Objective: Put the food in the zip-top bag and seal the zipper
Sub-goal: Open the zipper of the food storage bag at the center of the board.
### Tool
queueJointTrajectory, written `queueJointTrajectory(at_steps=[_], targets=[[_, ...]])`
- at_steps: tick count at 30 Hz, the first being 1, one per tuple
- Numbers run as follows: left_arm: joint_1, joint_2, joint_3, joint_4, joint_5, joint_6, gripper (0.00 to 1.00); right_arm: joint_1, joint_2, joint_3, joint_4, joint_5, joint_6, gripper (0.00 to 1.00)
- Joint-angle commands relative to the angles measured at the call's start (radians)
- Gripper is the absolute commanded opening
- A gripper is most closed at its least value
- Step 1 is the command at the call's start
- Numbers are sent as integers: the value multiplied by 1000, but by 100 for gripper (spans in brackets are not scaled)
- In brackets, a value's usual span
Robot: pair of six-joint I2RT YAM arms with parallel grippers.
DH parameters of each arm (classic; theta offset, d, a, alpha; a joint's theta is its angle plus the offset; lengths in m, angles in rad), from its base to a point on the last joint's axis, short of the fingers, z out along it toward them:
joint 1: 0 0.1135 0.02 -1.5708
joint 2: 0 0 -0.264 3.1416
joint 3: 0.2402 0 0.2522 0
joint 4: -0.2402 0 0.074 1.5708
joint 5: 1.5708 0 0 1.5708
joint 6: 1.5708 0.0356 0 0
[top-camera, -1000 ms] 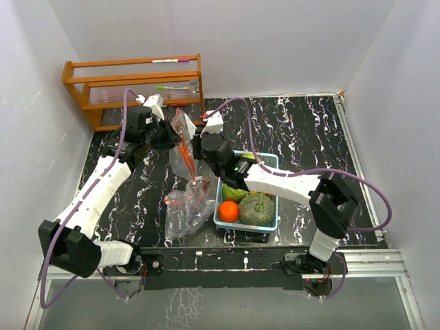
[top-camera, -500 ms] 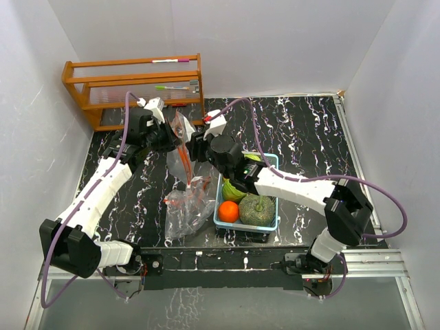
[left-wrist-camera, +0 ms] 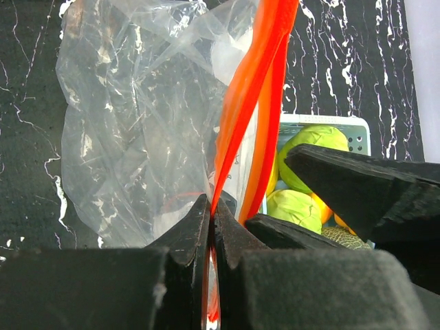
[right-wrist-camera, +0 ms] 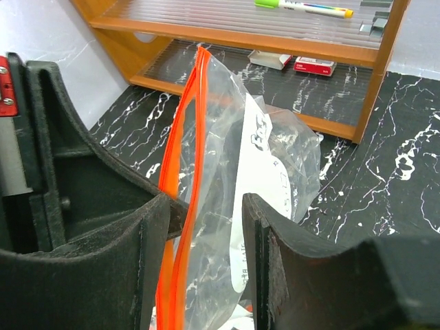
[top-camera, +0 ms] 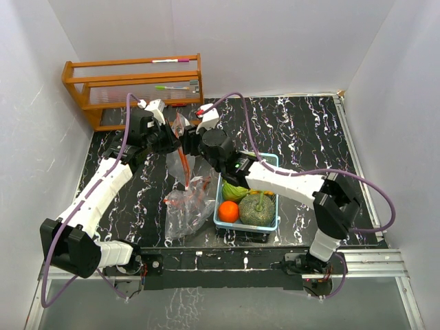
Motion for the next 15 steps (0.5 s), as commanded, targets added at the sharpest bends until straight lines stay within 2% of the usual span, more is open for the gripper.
queueJointTrajectory(at_steps=[1,5,11,13,15], targets=[[2,-30,-4,21,17,-8,0,1,30,74,45,22,6,49],[2,-31,-5,27,27,-16,0,1,53,102,30,54,21,49],[2,-39,0,8,19,-6,0,1,70,86,-10,198,51,46],[2,-40,-1,7,21,-5,0,2,68,78,-22,251,58,42],[2,-41,-1,8,28,-4,0,2,71,83,-53,309,67,29]])
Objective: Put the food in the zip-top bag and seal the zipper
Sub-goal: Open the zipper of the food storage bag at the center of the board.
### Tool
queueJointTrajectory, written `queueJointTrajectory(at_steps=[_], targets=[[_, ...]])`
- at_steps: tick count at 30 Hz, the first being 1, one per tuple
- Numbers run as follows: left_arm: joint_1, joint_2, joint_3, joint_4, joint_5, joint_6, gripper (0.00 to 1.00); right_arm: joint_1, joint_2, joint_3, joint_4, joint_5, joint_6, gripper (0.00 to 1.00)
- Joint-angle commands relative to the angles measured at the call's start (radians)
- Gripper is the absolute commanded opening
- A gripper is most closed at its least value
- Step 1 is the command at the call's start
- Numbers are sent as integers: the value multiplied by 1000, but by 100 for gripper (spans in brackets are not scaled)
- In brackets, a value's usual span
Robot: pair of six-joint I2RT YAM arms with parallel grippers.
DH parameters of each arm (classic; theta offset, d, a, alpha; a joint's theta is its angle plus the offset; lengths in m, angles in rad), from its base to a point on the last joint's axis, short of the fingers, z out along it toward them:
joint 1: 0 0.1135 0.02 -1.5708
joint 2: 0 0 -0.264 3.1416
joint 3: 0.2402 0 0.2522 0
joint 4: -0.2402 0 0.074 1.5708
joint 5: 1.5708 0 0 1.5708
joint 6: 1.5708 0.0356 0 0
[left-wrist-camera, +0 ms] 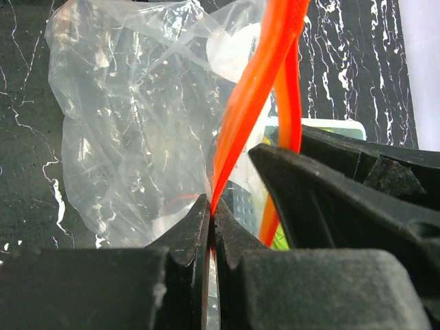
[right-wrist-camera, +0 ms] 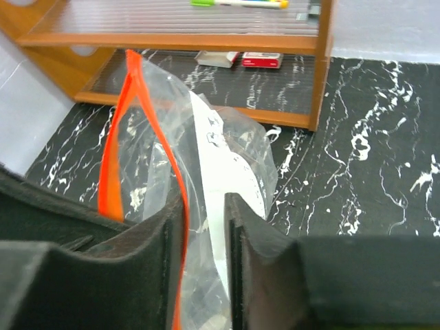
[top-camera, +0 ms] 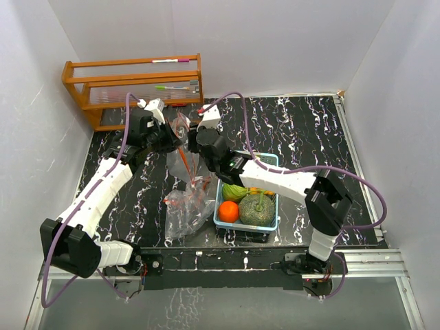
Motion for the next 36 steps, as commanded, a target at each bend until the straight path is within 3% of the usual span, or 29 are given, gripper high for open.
queueJointTrajectory(at_steps=[1,6,11,16,20,25,29,36], targets=[[-2,-40,1,-6,26,3,0,2,-5,22,-32,184,43,23],[-2,-44,25,-63,-51,56,0,1,-64,-41,-69,294,62,8],[-1,-51,82,-177,-251,134,0,-24,-117,-108,-100,354,46,8],[-2,-55,137,-270,-539,196,0,-85,-166,-182,-174,392,97,8],[-2,-53,148,-277,-610,221,0,-125,-191,-220,-194,372,89,8],[-2,-54,136,-264,-520,208,0,-129,-182,-206,-217,335,0,8],[-3,-53,92,-206,-319,169,0,-131,-191,-198,-175,151,-95,8],[-2,-40,25,-77,62,101,0,-131,-209,-215,-135,-51,-71,8]])
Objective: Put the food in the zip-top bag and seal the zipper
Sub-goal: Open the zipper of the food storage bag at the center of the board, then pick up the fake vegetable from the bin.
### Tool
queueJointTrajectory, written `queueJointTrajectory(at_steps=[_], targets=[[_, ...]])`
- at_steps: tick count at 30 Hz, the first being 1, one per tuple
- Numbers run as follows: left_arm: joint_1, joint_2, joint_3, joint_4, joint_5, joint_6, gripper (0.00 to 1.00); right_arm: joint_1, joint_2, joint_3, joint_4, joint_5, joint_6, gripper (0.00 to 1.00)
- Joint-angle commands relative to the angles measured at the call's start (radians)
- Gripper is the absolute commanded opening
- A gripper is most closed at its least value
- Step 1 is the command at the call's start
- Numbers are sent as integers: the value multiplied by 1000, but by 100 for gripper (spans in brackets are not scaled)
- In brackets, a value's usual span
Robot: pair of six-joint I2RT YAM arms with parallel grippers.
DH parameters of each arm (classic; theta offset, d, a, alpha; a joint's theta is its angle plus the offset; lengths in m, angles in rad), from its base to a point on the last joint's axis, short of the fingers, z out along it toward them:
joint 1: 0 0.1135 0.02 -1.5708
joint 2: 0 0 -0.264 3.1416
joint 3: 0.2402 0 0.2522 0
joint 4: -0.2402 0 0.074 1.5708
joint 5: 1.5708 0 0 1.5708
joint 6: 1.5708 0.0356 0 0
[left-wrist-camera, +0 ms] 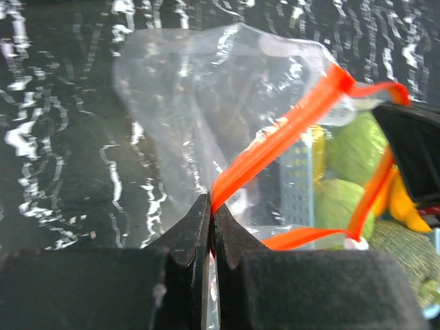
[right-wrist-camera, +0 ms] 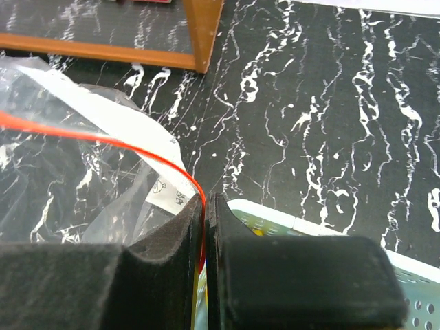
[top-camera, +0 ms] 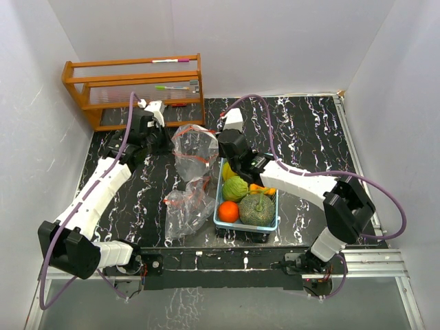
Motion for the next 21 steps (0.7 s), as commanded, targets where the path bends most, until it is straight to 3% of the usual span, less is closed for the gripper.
queueJointTrajectory(at_steps=[1,6,12,18,19,20,21], targets=[[9,-30,-40,91,256,-54,0,-9,-59,-15,45,-146,-24,9],[9,6,-62,99,253,-72,0,-9,-81,-14,70,-315,-18,29],[9,27,-82,116,256,-82,0,-8,-148,-44,52,-288,-7,55],[8,39,-82,121,254,-86,0,-9,-241,-80,-3,-286,17,72],[9,40,-82,123,256,-88,0,-8,-263,-92,-15,-286,28,78],[9,41,-82,124,257,-89,0,-9,-295,-105,-31,-284,38,92],[9,43,-82,125,258,-89,0,-8,-320,-125,-54,-280,51,98]])
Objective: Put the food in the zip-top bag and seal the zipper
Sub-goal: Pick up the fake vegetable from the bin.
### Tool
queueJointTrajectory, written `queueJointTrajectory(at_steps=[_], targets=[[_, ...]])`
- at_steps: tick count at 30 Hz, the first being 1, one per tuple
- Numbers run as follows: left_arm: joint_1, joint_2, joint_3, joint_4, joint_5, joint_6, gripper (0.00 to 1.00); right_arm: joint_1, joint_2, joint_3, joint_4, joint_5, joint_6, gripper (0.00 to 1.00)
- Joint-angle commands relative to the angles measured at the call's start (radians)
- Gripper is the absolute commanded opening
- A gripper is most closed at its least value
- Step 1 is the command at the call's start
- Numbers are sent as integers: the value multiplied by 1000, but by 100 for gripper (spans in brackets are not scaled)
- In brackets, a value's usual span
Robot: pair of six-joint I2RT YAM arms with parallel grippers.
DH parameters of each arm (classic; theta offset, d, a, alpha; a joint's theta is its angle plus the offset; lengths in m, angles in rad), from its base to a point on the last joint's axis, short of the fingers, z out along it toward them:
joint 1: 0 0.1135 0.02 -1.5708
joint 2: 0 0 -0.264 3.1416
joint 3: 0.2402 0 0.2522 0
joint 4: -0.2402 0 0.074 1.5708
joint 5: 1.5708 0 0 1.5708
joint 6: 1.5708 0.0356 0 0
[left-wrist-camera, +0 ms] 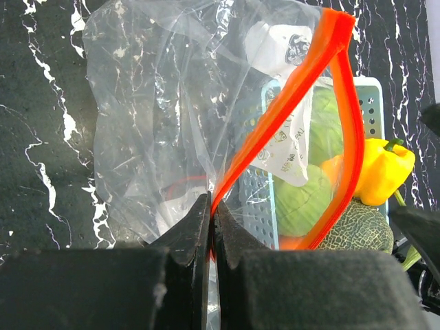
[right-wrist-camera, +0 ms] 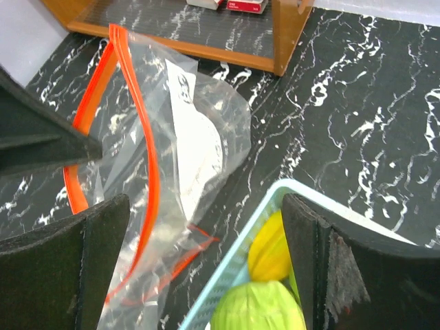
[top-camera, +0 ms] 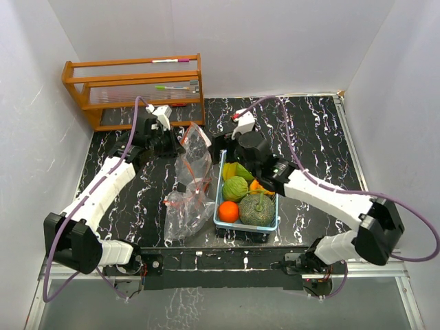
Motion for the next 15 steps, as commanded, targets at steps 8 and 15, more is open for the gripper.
queueJointTrajectory(at_steps=[8,15], targets=[[5,18,-11,13,25,-5,0,-1,-360,-175,-276,84,163,98],[4,41,-17,25,38,-13,0,14,-416,-157,-604,71,295,85]])
